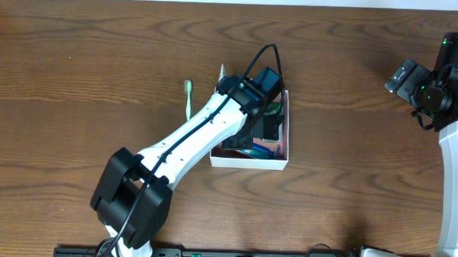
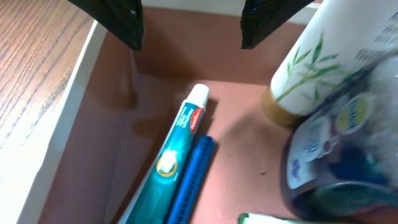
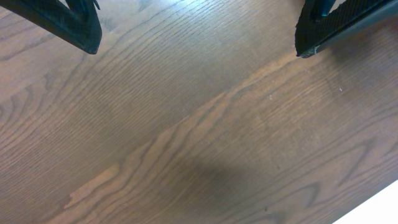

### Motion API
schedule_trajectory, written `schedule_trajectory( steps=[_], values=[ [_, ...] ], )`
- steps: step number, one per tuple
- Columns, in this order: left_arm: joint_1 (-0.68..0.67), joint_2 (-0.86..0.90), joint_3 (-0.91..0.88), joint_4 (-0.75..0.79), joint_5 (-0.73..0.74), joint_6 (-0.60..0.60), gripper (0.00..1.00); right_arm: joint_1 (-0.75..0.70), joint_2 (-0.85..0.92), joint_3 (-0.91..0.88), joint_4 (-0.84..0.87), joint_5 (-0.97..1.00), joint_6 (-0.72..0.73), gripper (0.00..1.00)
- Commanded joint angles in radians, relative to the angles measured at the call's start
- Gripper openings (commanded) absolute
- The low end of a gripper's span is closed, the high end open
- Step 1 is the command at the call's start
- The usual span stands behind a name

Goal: Pack container
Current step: 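Lift the blue razor and lower it into the box, then open the left gripper and pull it back out of the box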

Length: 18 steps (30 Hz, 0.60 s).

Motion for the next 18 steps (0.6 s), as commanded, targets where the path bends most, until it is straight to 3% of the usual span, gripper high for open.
schedule_trajectory(
  steps=[1,7,10,13,18],
  values=[
    [-0.010,-0.106,0.005,-0.006,-0.007,-0.071,0.51,-0.005,0.000,0.002,-0.001,0.017,-0.010,0.99],
    [-0.032,-0.325,0.024,0.018,0.110,-0.178,0.54,-0.005,0.000,0.002,-0.001,0.017,-0.010,0.99],
    [-0.019,-0.439,0.023,0.069,0.092,-0.253,0.65,-0.005,0.000,0.002,-0.001,0.017,-0.010,0.99],
    [0.044,-0.521,0.023,0.135,0.011,-0.406,0.69,-0.005,0.000,0.002,-0.001,0.017,-0.010,0.99],
    [0.274,-0.535,0.023,0.194,-0.008,-0.712,0.70,-0.005,0.000,0.002,-0.001,0.017,-0.010,0.99]
  ],
)
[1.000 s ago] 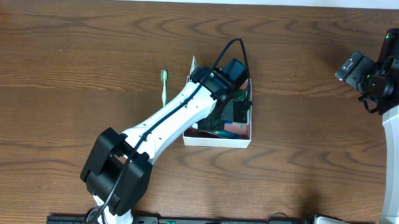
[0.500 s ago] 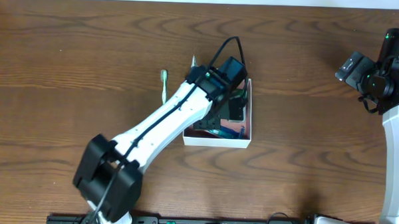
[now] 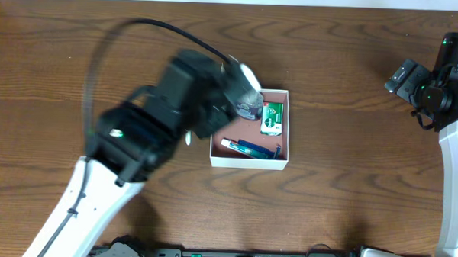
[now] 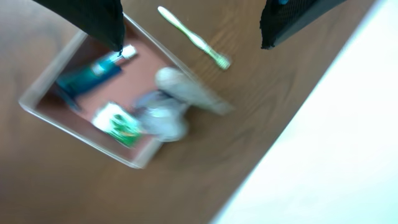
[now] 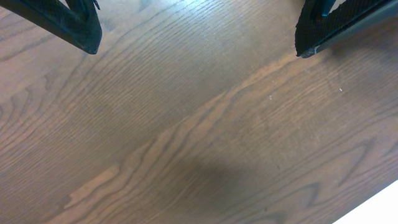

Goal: Pack container
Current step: 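Open the left gripper and pull it back out of the box, then reach the left gripper to the green toothbrush and grasp it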

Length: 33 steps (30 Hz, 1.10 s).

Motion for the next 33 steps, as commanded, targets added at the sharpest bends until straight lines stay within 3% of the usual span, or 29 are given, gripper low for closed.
schedule_trajectory(
  steps=[1,4,9,21,33],
  values=[
    [0.159,0.042,0.008,0.007,-0.035,-0.323,0.70,-0.005,0.000,0.002,-0.001,0.017,-0.010,0.99],
    [0.295,0.104,0.007,0.006,-0.022,-0.495,0.70,-0.005,0.000,0.002,-0.001,0.017,-0.010,0.99],
    [0.398,0.250,0.007,0.006,0.088,-0.522,0.70,-0.005,0.000,0.002,-0.001,0.017,-0.010,0.99],
    [0.387,0.623,0.007,0.001,0.132,-0.556,0.70,-0.005,0.000,0.002,-0.001,0.017,-0.010,0.99],
    [0.377,0.792,0.000,-0.027,0.135,-0.593,0.63,-0.005,0.000,0.002,-0.001,0.017,-0.010,0.99]
  ],
)
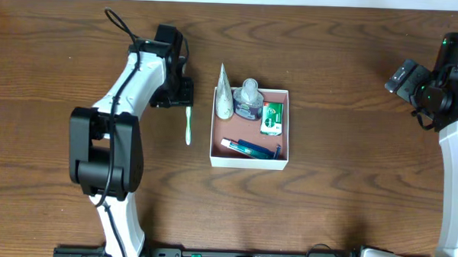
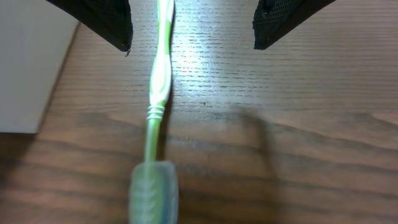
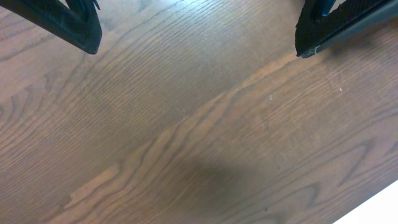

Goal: Pack container
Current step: 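Reach the left gripper to the green toothbrush and grasp it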

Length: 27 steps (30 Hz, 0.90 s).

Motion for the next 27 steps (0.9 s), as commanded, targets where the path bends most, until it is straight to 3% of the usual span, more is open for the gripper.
schedule_trajectory(
  steps=[1,13,27],
  values=[
    [-0.012,0.028,-0.006,-0.005,0.003,-0.013,0.62,-0.005,0.000,0.002,-0.001,0.017,-0.010,0.99],
    [-0.102,0.040,-0.065,0.032,0.002,-0.013,0.62,-0.005,0.000,0.002,0.000,0.017,-0.010,0.99],
    [-0.084,0.055,-0.092,0.130,-0.001,-0.032,0.58,-0.005,0.000,0.002,-0.001,0.017,-0.010,0.99]
  ],
)
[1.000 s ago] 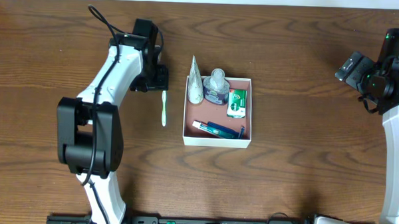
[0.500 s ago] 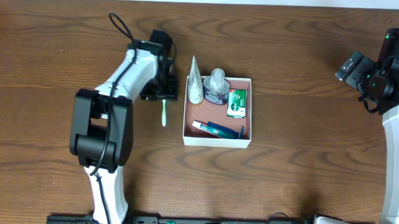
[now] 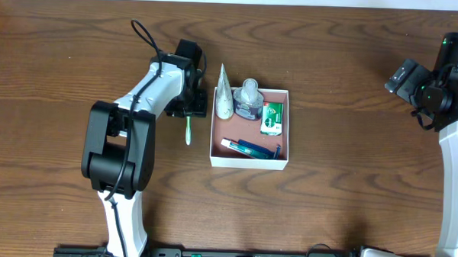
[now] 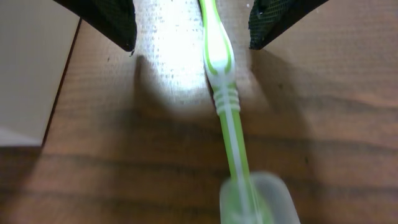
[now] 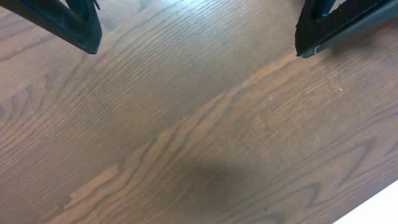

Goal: Pack container
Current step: 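Reach the left gripper to the green toothbrush and grasp it, then lift the green toothbrush and lower it into the box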

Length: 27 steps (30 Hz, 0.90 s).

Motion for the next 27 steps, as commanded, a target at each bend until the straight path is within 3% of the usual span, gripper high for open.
schedule_trajectory(
  steps=[1,6,14,20,27],
  values=[
    [0.000,0.035,-0.007,0.017,-0.005,-0.019,0.57,-0.005,0.000,0.002,-0.001,0.017,-0.010,0.99],
    [0.001,0.082,-0.007,0.021,-0.005,-0.018,0.50,-0.005,0.000,0.002,-0.001,0.017,-0.010,0.99],
    [0.005,0.099,-0.007,0.010,-0.007,-0.018,0.08,-0.005,0.000,0.002,-0.001,0.017,-0.010,0.99],
    [0.028,0.099,0.002,-0.040,-0.009,-0.017,0.06,-0.005,0.000,0.002,-0.001,0.017,-0.010,0.99],
    [0.080,0.060,0.117,-0.234,-0.008,0.035,0.06,-0.005,0.000,0.002,-0.001,0.017,-0.010,0.99]
  ],
)
